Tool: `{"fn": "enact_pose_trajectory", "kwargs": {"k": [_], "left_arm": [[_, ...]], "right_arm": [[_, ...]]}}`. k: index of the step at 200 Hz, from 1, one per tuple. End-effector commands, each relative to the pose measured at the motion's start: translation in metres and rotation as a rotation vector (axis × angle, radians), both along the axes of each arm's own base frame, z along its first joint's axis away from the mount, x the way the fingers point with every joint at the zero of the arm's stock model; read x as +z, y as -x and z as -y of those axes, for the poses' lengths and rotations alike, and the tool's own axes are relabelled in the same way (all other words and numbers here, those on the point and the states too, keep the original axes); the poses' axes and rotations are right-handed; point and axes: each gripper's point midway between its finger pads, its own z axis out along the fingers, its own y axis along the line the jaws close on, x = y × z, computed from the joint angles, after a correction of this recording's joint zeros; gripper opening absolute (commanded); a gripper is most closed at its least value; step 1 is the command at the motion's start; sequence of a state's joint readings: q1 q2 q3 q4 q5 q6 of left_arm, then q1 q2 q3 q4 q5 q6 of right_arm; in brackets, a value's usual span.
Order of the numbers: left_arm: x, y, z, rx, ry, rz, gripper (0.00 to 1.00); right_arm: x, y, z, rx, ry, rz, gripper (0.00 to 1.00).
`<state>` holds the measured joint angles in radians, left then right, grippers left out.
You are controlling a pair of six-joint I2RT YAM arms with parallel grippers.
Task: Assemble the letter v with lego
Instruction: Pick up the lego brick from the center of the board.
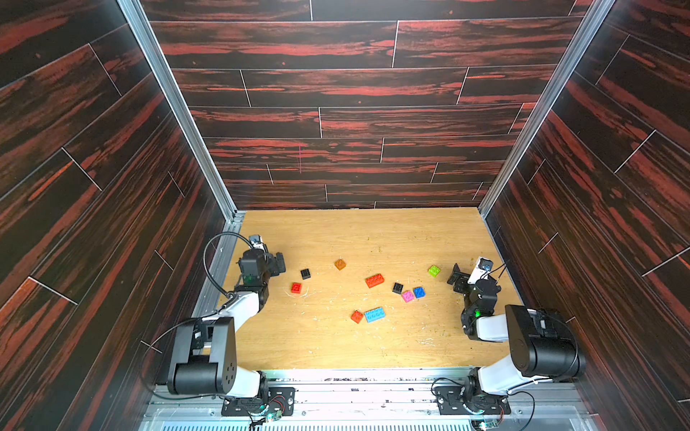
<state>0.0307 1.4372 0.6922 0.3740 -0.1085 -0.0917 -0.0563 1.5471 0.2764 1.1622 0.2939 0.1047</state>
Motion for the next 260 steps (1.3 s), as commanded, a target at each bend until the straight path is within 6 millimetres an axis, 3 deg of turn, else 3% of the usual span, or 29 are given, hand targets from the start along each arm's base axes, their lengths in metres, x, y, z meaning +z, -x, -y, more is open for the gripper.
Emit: {"fn": "enact_pose_trajectory", "kwargs": {"k": [1, 36, 79, 125, 133, 178, 226, 260], "left_arm": [[0.009, 0.002, 0.022, -0.086, 0.066, -0.056, 1.0], [0.015, -0.005, 0.076, -0.255, 0.127, -0.125, 1.0], [0.007, -0.009, 0.148, -0.432, 0.1, -0.272, 1.0], [-0.007, -0.008, 0.219, -0.557, 0.001, -0.433, 1.0], [-0.017, -0.009, 0.228, -0.562, 0.003, -0.454, 1.0], [-0.014, 0.017, 0.286, -0.796, -0.06, -0.478, 1.0], [-0.032, 0.041, 0.329, -1.005, -0.197, -0.517, 0.97], [-0.04, 0.039, 0.35, -1.073, -0.185, -0.536, 0.91]], "right_arm": [[0.014, 0.01, -0.001, -0.005, -0.006, 0.076, 0.98], [0.024, 0.011, -0.004, -0.017, 0.031, 0.086, 0.98], [0.048, -0.011, -0.043, 0.028, 0.204, -0.008, 0.98], [0.058, -0.019, -0.121, 0.281, 0.108, -0.188, 0.98], [0.059, -0.016, -0.137, 0.35, 0.081, -0.213, 0.98], [0.045, 0.014, -0.208, 0.682, -0.152, -0.459, 0.99], [0.054, 0.041, -0.209, 0.684, -0.246, -0.474, 0.98], [0.058, 0.049, -0.209, 0.686, -0.268, -0.515, 0.98]]}}
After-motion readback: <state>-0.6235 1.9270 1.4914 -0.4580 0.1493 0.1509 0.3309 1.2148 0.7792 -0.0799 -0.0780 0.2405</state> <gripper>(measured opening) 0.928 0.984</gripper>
